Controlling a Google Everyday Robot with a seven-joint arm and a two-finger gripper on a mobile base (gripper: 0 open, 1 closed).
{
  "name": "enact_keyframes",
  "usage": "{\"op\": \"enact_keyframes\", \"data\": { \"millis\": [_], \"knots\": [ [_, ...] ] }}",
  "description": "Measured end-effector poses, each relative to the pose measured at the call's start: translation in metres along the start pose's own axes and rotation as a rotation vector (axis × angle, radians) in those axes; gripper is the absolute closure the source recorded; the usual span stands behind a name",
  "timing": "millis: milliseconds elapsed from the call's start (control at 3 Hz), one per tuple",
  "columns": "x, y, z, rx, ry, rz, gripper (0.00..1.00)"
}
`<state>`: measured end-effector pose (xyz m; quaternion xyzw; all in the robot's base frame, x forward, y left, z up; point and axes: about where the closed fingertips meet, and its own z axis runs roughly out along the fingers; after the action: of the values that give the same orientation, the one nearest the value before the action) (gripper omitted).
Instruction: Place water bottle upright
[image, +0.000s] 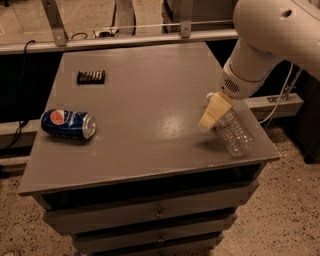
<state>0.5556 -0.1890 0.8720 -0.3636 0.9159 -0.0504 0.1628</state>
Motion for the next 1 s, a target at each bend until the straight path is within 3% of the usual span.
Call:
{"op": "enact_keyframes", "data": {
  "millis": [333, 1000],
  "knots": [
    [-0.002, 0.001, 0.022, 0.004, 0.04, 0.094, 0.0],
    [-0.006, -0.001, 0.053, -0.052, 0.052, 0.279, 0.41]
  ]
}}
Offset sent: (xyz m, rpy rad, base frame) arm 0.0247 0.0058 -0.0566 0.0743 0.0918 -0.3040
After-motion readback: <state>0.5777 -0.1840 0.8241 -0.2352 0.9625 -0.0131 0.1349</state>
